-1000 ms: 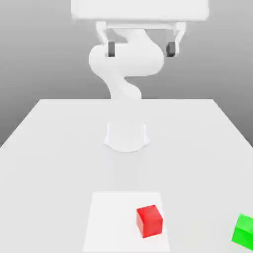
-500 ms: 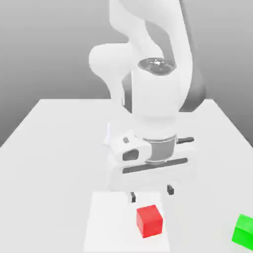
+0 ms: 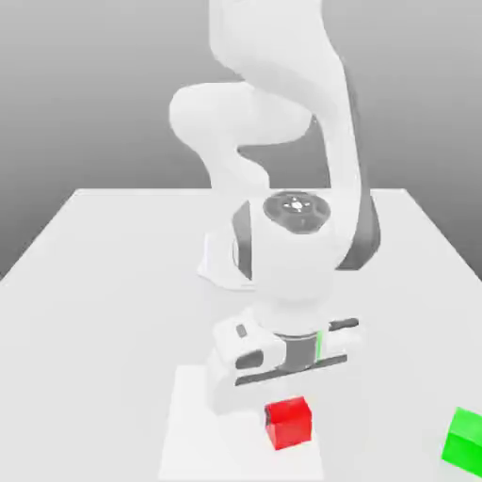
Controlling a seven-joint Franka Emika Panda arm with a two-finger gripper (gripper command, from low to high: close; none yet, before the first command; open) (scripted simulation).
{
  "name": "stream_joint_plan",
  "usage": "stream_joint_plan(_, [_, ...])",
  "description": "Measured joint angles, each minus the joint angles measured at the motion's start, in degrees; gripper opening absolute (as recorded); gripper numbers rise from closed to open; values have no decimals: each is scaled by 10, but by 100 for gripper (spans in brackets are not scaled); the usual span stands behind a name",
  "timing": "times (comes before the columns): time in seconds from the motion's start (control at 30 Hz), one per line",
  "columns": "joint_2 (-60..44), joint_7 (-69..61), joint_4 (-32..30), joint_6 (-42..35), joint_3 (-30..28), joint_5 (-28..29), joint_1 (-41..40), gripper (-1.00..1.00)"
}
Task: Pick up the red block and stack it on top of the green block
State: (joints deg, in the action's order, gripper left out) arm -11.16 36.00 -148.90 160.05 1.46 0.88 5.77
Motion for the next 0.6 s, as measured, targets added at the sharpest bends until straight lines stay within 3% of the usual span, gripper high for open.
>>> stream_joint_plan(0.07, [30, -10, 3, -33, 7, -1, 3, -100])
stream_joint_plan(0.33, [-25, -163, 156, -137, 119, 47, 90, -100])
stream_joint_plan(0.47, [-93, -177, 193, -109, 125, 85, 122, -100])
stream_joint_plan(0.5, [-113, -172, 195, -93, 119, 94, 128, 100])
stream_joint_plan(0.6, [-113, -172, 195, -93, 119, 94, 128, 100])
